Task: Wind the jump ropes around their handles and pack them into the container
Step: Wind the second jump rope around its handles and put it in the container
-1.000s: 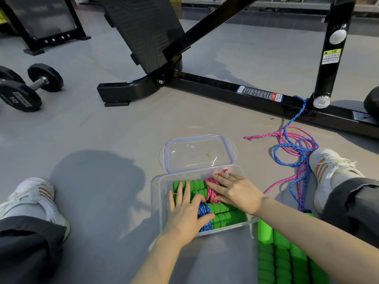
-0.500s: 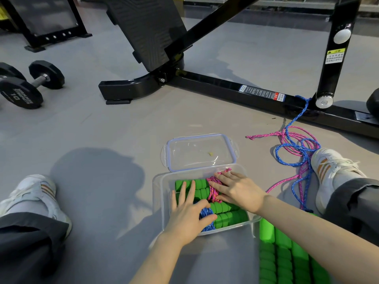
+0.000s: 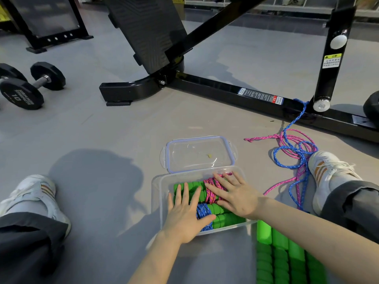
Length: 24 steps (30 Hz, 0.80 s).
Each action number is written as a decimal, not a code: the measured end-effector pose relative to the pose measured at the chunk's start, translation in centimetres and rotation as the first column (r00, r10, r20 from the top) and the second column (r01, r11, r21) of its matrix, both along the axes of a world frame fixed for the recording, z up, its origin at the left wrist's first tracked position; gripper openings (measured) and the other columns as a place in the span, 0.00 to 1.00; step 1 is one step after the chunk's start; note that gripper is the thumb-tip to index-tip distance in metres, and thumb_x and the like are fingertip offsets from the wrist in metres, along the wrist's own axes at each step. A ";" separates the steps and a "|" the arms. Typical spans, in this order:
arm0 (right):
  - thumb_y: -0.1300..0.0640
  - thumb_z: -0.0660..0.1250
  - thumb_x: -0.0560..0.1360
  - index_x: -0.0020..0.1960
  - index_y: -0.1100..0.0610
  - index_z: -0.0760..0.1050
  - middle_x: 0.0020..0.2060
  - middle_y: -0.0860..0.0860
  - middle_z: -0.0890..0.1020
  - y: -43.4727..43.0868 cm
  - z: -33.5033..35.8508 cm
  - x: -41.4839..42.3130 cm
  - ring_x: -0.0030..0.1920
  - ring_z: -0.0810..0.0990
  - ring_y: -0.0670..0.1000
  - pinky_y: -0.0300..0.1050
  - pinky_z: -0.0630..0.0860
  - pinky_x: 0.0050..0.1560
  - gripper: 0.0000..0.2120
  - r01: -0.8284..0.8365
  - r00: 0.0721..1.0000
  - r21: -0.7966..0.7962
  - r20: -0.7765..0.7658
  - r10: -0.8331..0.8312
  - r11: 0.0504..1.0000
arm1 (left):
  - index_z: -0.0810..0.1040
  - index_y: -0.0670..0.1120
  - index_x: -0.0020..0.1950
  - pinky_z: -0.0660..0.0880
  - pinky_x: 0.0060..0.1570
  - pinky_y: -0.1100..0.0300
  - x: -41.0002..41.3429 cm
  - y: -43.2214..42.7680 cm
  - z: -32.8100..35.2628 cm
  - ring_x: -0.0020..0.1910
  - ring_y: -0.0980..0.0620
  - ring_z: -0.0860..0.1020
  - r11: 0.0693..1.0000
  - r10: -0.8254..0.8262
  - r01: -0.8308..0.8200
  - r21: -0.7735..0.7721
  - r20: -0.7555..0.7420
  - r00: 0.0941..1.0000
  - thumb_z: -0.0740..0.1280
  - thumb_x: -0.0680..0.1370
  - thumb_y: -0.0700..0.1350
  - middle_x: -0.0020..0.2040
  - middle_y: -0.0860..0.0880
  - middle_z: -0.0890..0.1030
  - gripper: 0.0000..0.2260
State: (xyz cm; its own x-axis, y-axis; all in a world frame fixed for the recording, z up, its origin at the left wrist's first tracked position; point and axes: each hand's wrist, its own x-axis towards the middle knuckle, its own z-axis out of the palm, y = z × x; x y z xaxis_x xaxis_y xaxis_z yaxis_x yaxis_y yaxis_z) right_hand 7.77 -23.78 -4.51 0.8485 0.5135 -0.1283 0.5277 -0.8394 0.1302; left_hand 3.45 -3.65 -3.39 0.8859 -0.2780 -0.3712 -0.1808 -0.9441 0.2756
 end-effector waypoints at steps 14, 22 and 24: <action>0.49 0.46 0.82 0.74 0.59 0.30 0.75 0.57 0.38 0.7 2.2 0.0 0.76 0.39 0.53 0.46 0.37 0.75 0.31 0.065 0.928 0.064 -0.371 -0.037 0.996 | 0.29 0.66 0.71 0.28 0.69 0.41 0.6 -0.3 0.2 0.73 0.41 0.28 0.989 -0.114 0.113 0.091 -0.003 0.994 0.44 0.79 0.68 0.76 0.39 0.32 0.28; 0.53 0.64 0.75 0.68 0.60 0.63 0.62 0.55 0.65 0.9 3.9 1.9 0.56 0.71 0.53 0.43 0.66 0.59 0.24 0.195 0.883 0.280 -0.468 -0.044 0.940 | 0.31 0.71 0.68 0.31 0.70 0.38 1.0 -0.4 -0.1 0.73 0.40 0.29 0.988 -0.129 0.131 0.078 -0.024 0.991 0.46 0.78 0.68 0.76 0.38 0.33 0.27; 0.51 0.65 0.74 0.64 0.60 0.64 0.58 0.54 0.65 1.1 3.9 2.1 0.50 0.70 0.53 0.45 0.67 0.54 0.22 0.198 0.882 0.242 -0.467 -0.065 0.950 | 0.31 0.70 0.69 0.33 0.70 0.36 1.0 -0.6 -0.2 0.73 0.40 0.29 0.987 -0.125 0.128 0.095 -0.032 0.992 0.46 0.77 0.69 0.75 0.38 0.32 0.27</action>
